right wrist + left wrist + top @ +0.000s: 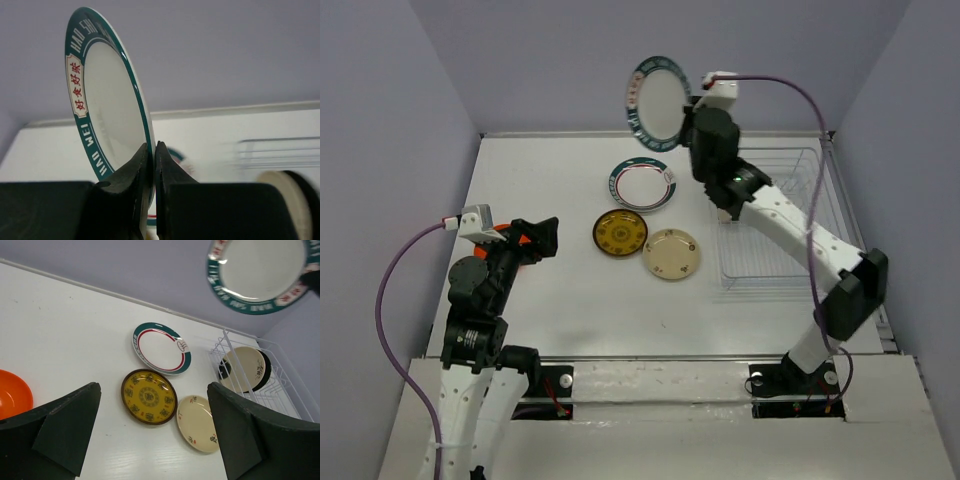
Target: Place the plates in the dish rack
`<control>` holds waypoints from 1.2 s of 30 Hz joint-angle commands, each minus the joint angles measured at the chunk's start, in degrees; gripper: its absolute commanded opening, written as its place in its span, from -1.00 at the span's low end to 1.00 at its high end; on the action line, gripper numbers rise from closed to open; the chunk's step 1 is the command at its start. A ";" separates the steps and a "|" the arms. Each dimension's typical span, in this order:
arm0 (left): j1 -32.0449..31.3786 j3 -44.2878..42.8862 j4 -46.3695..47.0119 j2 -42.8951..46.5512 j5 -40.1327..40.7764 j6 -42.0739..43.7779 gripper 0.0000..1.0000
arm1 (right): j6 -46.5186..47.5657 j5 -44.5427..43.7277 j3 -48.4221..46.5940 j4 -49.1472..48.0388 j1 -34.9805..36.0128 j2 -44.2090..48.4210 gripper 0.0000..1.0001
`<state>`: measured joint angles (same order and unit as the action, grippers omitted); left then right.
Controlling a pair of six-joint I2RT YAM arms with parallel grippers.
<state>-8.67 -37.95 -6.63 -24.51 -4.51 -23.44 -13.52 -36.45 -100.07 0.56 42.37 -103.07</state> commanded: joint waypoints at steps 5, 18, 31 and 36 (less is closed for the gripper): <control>-1.27 -1.77 2.94 -0.01 -1.81 0.24 0.98 | 20.91 -17.00 17.80 -0.58 -25.81 23.51 -0.86; -1.44 -1.68 3.12 -1.94 -1.73 0.33 0.98 | 10.19 -10.06 23.68 10.34 -29.27 22.90 -0.86; -1.44 -1.68 3.12 -2.03 -1.73 0.24 0.98 | 3.24 -3.28 30.90 13.15 -29.27 22.56 -0.86; -1.35 -1.68 3.12 -1.94 -1.73 0.24 0.98 | 4.20 -3.37 30.99 14.03 -27.88 21.24 -0.86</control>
<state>-9.78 -37.95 -6.20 -26.46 -5.56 -23.44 -8.60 -39.57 -68.38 16.38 13.17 -82.15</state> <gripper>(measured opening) 0.990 0.110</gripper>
